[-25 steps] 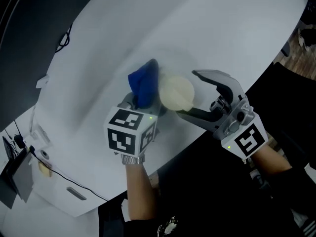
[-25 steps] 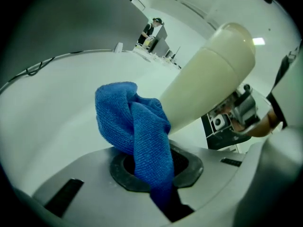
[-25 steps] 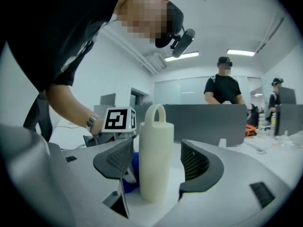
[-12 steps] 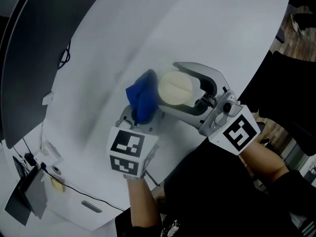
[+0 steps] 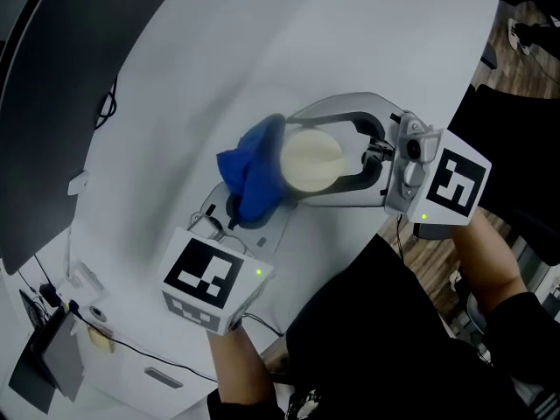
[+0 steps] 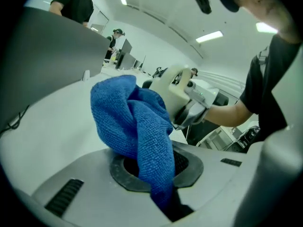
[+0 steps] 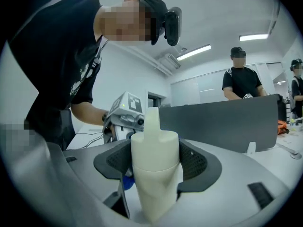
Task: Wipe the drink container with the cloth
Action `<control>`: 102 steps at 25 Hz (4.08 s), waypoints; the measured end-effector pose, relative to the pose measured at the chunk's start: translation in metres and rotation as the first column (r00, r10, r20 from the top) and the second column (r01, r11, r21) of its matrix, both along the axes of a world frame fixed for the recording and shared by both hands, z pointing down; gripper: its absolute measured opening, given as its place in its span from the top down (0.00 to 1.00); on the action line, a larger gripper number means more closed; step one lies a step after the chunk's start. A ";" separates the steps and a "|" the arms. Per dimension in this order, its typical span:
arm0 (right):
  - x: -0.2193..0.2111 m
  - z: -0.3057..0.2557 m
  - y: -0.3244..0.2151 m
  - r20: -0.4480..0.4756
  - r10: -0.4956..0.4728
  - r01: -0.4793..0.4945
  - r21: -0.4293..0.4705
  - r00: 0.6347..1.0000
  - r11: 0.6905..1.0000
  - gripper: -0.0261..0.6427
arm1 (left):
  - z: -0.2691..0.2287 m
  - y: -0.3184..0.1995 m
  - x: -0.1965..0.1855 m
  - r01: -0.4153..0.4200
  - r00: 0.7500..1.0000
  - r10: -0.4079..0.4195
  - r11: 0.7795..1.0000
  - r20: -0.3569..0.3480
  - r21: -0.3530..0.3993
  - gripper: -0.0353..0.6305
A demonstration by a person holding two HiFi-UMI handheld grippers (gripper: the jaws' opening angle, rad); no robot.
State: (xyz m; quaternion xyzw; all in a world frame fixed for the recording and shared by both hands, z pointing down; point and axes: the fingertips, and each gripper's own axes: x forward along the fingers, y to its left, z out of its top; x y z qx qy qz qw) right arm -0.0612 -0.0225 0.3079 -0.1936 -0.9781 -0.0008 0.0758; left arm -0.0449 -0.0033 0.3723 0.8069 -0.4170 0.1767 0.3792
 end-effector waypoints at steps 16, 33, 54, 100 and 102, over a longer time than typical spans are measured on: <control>0.027 0.000 -0.024 0.006 0.342 -0.340 -0.077 0.940 0.937 0.55 | 0.078 -0.005 0.018 0.011 0.996 -0.029 0.981 -0.090 -0.194 0.88; 0.014 0.014 -0.028 -0.057 0.301 -0.304 -0.044 0.952 0.952 0.55 | -0.020 0.014 0.007 0.095 0.938 -0.080 0.995 -0.336 0.029 0.88; 0.010 0.004 -0.025 0.011 0.177 -0.176 -0.081 0.984 0.981 0.55 | 0.052 -0.032 -0.022 0.343 0.853 -0.367 0.930 -0.371 -0.131 0.88; 0.026 -0.003 -0.040 0.005 0.352 -0.349 -0.133 0.936 0.928 0.55 | 0.066 -0.036 -0.035 0.353 0.783 -0.420 0.907 -0.459 -0.229 0.89; 0.048 -0.014 -0.043 0.027 0.478 -0.473 -0.108 0.878 0.874 0.55 | 0.060 -0.039 -0.026 0.351 0.793 -0.412 0.911 -0.449 -0.215 0.89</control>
